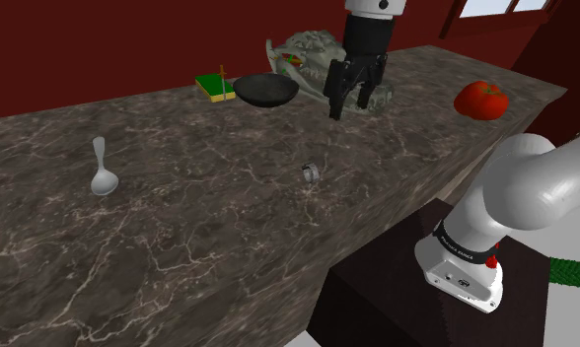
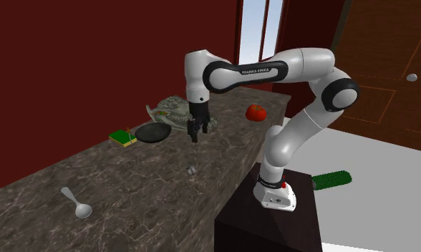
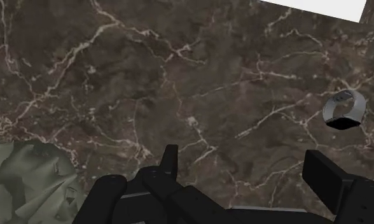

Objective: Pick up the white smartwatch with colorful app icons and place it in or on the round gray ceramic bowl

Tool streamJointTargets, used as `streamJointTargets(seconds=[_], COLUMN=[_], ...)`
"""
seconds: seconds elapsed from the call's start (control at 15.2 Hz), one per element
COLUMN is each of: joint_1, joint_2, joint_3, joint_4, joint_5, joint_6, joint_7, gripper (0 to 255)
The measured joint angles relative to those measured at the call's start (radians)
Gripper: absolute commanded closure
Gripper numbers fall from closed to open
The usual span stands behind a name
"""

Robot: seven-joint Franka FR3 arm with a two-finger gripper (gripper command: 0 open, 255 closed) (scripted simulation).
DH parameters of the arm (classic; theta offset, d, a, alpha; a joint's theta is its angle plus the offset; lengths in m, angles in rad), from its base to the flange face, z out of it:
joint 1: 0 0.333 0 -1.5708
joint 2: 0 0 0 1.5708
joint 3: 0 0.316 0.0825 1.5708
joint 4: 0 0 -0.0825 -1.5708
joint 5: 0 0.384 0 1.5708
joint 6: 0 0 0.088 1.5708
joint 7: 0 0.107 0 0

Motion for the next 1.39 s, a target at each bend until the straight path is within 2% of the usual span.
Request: streamJointTargets(seconds=[0.59,1.06,1.39], joint_1=[0.025,0.035,0.036], joint_2=[0.222,0.246,0.243], joint_3=[0.204,0.241,0.242], joint_4=[0.128,0.058,0.04], joint_5=[0.034,0.047,0.049], joint_6=[0.069,0.162,0.177], joint_7=[0.225,0.248,0.244], gripper=[0,0,0])
